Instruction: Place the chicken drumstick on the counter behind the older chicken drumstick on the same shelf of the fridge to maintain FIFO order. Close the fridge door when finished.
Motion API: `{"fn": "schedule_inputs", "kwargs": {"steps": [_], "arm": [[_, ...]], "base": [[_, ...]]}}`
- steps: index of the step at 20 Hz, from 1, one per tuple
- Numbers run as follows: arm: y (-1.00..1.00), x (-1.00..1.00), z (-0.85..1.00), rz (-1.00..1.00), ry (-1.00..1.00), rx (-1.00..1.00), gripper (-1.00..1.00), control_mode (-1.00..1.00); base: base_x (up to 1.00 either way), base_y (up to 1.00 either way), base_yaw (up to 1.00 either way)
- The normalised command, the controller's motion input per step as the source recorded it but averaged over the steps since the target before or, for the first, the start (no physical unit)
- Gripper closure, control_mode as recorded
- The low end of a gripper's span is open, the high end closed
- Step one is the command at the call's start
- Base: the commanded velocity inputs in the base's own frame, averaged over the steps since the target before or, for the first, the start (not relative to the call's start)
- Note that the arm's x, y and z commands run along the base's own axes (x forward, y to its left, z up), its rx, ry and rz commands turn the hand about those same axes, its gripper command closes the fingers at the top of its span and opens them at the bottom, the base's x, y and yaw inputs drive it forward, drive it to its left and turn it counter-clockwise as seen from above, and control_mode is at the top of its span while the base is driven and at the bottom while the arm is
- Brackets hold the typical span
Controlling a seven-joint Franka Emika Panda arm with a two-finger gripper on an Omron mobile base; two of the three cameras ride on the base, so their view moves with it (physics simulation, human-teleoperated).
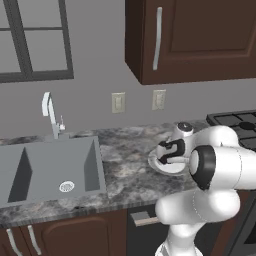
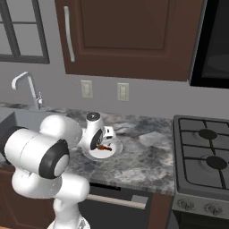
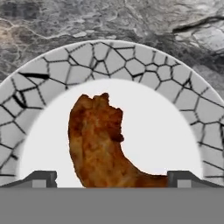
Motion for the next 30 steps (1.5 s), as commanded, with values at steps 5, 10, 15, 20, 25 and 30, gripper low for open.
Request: {"fn": "schedule_inputs", "kwargs": {"steps": [5,10,15,20,25,30], "arm": [[0.0,0.39,-0.16,0.04,0.0,0.0,-1.0,-1.0],[0.0,0.14,-0.32,0.05,0.03,0.0,-1.0,-1.0],[0.0,-0.01,-0.61,0.03,0.01,-0.01,1.0,-1.0],[0.01,0.0,-0.39,0.01,0.02,-0.02,1.0,-1.0],[0.0,0.0,-0.16,0.0,0.0,-0.03,1.0,-1.0],[0.03,-0.12,0.14,0.01,-0.08,0.0,1.0,-1.0]], "base": [[0.0,0.0,0.0],[0.0,0.0,0.0],[0.0,0.0,0.0],[0.0,0.0,0.0],[0.0,0.0,0.0],[0.0,0.0,0.0]]}}
